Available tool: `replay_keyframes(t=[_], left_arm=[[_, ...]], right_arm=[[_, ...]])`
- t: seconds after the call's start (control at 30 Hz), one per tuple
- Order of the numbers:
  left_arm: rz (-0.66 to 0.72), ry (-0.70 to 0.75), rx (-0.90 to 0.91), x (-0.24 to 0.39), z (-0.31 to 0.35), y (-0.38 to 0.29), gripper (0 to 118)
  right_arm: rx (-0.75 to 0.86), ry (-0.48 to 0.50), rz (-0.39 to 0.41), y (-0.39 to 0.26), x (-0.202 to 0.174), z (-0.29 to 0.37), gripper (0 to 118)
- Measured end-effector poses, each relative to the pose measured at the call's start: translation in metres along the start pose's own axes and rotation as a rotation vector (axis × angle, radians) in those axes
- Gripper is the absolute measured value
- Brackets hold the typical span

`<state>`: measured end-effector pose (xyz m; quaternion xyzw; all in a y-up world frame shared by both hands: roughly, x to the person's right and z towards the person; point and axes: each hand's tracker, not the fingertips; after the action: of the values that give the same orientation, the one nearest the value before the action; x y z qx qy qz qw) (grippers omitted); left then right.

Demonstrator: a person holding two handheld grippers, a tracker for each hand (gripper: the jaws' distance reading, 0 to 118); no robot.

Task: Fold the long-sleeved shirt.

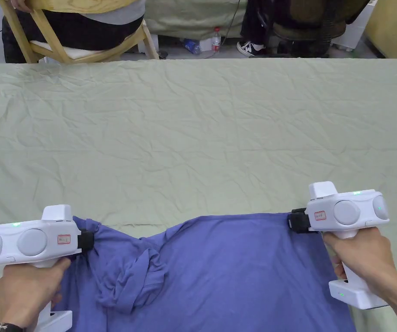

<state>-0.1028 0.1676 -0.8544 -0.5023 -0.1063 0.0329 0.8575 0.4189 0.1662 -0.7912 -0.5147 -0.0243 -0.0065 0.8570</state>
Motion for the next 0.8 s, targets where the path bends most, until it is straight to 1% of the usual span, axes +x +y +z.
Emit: replay_keyframes(t=[0.03, 0.07, 0.1, 0.13, 0.17, 0.2, 0.23, 0.27, 0.3, 0.33, 0.4, 0.43, 0.5, 0.57, 0.7, 0.8], left_arm=[[-0.004, 0.002, 0.0, 0.001, 0.0, 0.0, 11], [-0.013, 0.008, -0.002, 0.003, -0.001, 0.003, 11], [-0.024, 0.011, -0.008, 0.004, 0.0, 0.005, 11], [-0.027, 0.013, -0.004, 0.005, 0.005, 0.009, 11], [-0.025, 0.01, 0.024, 0.006, 0.011, 0.013, 11], [-0.023, 0.013, 0.032, 0.007, 0.014, 0.018, 11], [-0.025, 0.015, 0.044, 0.008, 0.016, 0.024, 11], [-0.037, 0.012, 0.053, 0.011, 0.018, 0.03, 11], [-0.048, 0.018, 0.081, 0.013, 0.021, 0.035, 11], [-0.043, 0.018, 0.077, 0.015, 0.023, 0.04, 11], [-0.014, -0.018, 0.096, 0.016, 0.027, 0.048, 11], [-0.014, -0.007, 0.122, 0.018, 0.032, 0.049, 11], [-0.061, -0.017, 0.146, 0.024, 0.044, 0.053, 11], [-0.072, -0.003, 0.135, 0.024, 0.054, 0.053, 11], [-0.091, -0.009, 0.173, 0.02, 0.088, 0.026, 11], [-0.064, -0.031, 0.244, 0.013, 0.119, -0.007, 11]], right_arm=[[0.009, 0.004, 0.006, -0.001, 0.0, 0.002, 22], [0.013, -0.003, 0.007, -0.001, 0.003, 0.003, 7], [0.038, 0.029, -0.018, 0.001, 0.009, 0.005, 7], [0.046, 0.049, -0.074, 0.001, 0.013, 0.01, 7], [0.058, 0.053, -0.109, 0.001, 0.017, 0.015, 7], [0.076, 0.029, -0.119, 0.002, 0.019, 0.02, 7], [0.107, 0.003, -0.112, 0.004, 0.022, 0.027, 7], [0.087, 0.017, -0.113, 0.006, 0.02, 0.037, 7], [0.116, 0.031, -0.124, 0.005, 0.022, 0.043, 7], [0.109, 0.026, -0.116, 0.007, 0.022, 0.048, 7], [0.132, -0.011, -0.06, 0.01, 0.016, 0.059, 7], [0.159, -0.011, -0.06, 0.009, 0.015, 0.066, 7], [0.155, -0.001, -0.074, 0.011, 0.016, 0.077, 7], [0.177, -0.002, -0.065, 0.007, 0.013, 0.091, 7], [0.224, 0.036, -0.079, -0.019, 0.007, 0.127, 7], [0.248, 0.044, -0.058, -0.047, 0.0, 0.153, 7]])
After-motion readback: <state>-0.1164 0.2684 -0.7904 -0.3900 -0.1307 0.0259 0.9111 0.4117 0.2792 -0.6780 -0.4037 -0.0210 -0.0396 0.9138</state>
